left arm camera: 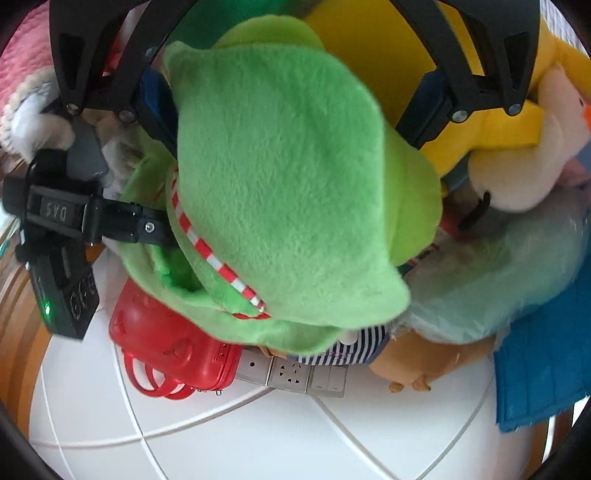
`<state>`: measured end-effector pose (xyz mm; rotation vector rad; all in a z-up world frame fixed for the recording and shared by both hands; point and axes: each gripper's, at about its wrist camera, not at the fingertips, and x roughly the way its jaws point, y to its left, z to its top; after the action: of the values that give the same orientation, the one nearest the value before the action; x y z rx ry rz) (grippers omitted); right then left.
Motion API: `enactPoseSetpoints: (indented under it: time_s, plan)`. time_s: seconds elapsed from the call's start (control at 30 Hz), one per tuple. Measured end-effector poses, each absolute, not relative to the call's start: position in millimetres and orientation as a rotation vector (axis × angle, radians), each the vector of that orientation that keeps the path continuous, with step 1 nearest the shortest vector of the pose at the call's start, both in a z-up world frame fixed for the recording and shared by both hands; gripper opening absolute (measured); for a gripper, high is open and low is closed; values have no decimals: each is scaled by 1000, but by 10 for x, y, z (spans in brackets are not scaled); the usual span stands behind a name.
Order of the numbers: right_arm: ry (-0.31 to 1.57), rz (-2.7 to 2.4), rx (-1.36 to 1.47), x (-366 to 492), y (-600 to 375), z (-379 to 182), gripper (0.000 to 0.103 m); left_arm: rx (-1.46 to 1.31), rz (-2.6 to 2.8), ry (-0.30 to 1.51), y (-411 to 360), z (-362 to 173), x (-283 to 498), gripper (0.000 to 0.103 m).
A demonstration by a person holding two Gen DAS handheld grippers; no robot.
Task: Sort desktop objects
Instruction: 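Close the right tool on the green dinosaur toy while the left tool holds it, then lift and carry the green dinosaur toy with both tools over the blue crate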
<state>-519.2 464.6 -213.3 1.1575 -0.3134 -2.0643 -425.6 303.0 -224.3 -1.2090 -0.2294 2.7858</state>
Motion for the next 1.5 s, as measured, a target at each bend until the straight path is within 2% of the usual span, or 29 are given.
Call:
enactPoseSetpoints:
  time_s: [0.13,0.2,0.27,0.4,0.73,1.17,1.5]
  plan:
    - [-316,-2061,1148,-5234,4572,-2188,103,-1205,2819,-224,3030,-2259,-4272,101]
    - [-262,-2104,1124,-5139,4547,-2081,100,-1194,2831,-191,3082,-2177,-4183,86]
    - [-202,-2151,1051,-4956,4547,-1926,92,-1179,2837,-149,3125,-2076,-4061,80]
    - [-173,-2166,953,-4546,4612,-1634,88,-1130,2872,-56,3176,-1804,-3707,80]
    - [-200,-2123,873,-3699,4553,-1041,88,-1056,2925,-89,3056,-1254,-2775,80]
    - [-94,-2128,762,-2673,4450,-615,88,-990,2993,-129,3040,-931,-1783,80]
    - [-53,-2086,689,-2319,4367,-372,88,-945,3076,-106,3062,-684,-1214,80]
